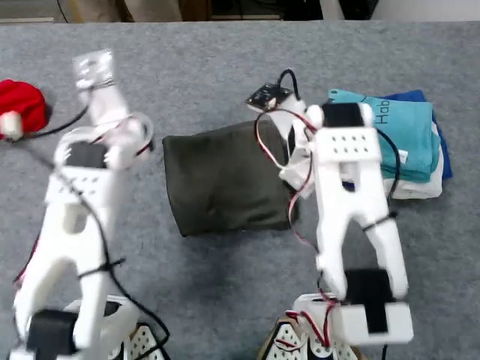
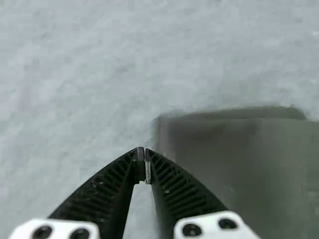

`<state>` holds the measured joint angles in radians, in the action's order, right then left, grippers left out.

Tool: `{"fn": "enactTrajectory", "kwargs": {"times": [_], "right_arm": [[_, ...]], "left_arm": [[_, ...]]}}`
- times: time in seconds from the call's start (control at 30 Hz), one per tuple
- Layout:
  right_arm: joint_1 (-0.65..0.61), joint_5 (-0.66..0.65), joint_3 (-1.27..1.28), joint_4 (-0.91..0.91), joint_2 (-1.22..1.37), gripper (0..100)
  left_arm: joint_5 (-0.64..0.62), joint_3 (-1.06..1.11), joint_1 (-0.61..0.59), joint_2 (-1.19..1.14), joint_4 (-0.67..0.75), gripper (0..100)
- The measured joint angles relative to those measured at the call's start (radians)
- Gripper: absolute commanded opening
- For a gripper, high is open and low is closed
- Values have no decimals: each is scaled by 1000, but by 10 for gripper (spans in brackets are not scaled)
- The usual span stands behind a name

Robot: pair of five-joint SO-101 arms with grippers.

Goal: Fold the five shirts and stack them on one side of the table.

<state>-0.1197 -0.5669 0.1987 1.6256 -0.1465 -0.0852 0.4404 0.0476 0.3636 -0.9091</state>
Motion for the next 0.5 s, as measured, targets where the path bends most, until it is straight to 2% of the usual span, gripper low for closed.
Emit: {"fn": "enactTrajectory", "kwargs": {"times": [0.1, 0.3, 0.5], "right_arm": [[0, 0, 75, 0, -25, 2], [0, 0, 227, -83, -34, 2], [0, 0, 336, -192, -34, 2]], "left_arm": [[-2, -71, 48, -216, 83, 20], [-8, -278, 72, -557, 74, 20], [-12, -431, -8, -842, 71, 20]]}}
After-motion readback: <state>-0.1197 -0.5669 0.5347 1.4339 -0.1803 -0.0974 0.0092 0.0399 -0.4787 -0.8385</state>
